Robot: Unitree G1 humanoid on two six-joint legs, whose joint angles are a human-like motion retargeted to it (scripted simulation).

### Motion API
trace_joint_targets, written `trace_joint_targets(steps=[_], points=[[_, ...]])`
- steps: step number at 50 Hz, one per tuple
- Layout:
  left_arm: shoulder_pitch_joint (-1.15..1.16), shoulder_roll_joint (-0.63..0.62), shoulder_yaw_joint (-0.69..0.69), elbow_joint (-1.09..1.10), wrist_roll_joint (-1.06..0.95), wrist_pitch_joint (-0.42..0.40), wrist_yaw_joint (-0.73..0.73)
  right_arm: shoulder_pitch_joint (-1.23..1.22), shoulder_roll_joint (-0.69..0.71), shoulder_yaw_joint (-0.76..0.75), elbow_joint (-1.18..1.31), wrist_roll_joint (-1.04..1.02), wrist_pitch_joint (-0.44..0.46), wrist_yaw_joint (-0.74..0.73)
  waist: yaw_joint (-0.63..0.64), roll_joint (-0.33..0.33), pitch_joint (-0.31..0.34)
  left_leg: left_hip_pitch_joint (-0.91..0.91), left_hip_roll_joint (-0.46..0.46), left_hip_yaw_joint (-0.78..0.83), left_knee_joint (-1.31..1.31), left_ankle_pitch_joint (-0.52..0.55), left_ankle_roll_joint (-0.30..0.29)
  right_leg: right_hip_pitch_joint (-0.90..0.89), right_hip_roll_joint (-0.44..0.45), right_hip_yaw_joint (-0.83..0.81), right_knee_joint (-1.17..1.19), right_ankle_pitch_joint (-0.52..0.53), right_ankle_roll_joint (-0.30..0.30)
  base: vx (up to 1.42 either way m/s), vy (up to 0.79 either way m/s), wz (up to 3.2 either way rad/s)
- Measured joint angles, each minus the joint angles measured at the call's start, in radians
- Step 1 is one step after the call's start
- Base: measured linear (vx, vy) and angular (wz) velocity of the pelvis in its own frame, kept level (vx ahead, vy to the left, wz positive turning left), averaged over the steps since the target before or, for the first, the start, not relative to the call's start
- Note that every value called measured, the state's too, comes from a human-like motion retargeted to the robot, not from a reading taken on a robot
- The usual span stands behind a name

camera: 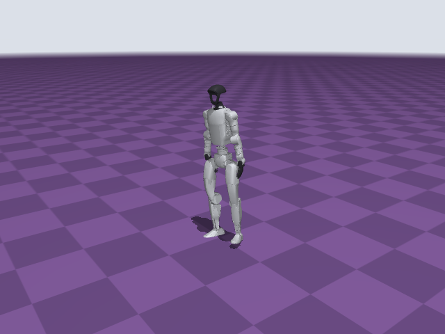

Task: In place motions

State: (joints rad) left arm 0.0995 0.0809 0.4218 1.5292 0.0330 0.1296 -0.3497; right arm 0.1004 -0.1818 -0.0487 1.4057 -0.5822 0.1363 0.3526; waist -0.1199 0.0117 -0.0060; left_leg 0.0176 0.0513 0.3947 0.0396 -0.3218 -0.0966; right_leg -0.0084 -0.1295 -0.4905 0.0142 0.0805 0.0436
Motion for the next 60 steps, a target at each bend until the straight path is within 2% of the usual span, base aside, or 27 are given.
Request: trace_joint_targets(steps=[13, 38, 51, 55, 60], points=[[0.069, 0.022, 0.089, 0.105, -0.049, 0.028, 0.019, 0.047, -0.029, -0.045, 0.190, 0.055, 0.050, -0.073, -0.021, 0.001, -0.015, 0.009, -0.003, 0.015, -0.018, 0.000, 0.002, -0.011, 0.004, 0.011, 0.002, 0.005, 0.001, 0.00, 0.00, 0.00], [-0.019, -0.014, -0.006, -0.021, 0.012, 0.014, -0.023, -0.039, 0.029, 0.053, -0.037, 0.021, -0.018, 0.010, -0.016, 0.003, -0.052, -0.005, 0.009, 0.031, -0.019, 0.002, -0.006, -0.043, 0.011, 0.034, 0.010, 0.013, -0.005, 0.00, 0.00, 0.00], [0.020, 0.002, 0.021, 0.061, 0.006, 0.027, -0.015, -0.016, 0.013, 0.025, 0.071, 0.027, -0.002, -0.038, -0.009, 0.006, -0.057, -0.006, 0.018, 0.049, -0.021, 0.004, -0.012, -0.049, 0.018, 0.048, 0.011, 0.008, -0.004, 0.00, 0.00, -0.03], [0.032, 0.008, 0.043, 0.080, 0.005, 0.032, -0.012, -0.010, 0.003, 0.012, 0.132, 0.054, 0.010, -0.066, 0.165, 0.001, -0.077, 0.017, 0.046, 0.233, -0.027, -0.011, -0.031, -0.061, 0.051, 0.223, 0.030, -0.033, 0.012, 0.01, 0.01, -2.06], [0.046, 0.006, 0.045, 0.083, 0.000, 0.034, -0.011, 0.011, -0.004, -0.031, 0.161, 0.132, 0.012, -0.076, 0.234, 0.010, -0.089, 0.026, 0.068, 0.293, -0.027, -0.015, -0.040, -0.059, 0.063, 0.282, 0.033, -0.046, 0.027, 0.01, 0.01, -0.66]])
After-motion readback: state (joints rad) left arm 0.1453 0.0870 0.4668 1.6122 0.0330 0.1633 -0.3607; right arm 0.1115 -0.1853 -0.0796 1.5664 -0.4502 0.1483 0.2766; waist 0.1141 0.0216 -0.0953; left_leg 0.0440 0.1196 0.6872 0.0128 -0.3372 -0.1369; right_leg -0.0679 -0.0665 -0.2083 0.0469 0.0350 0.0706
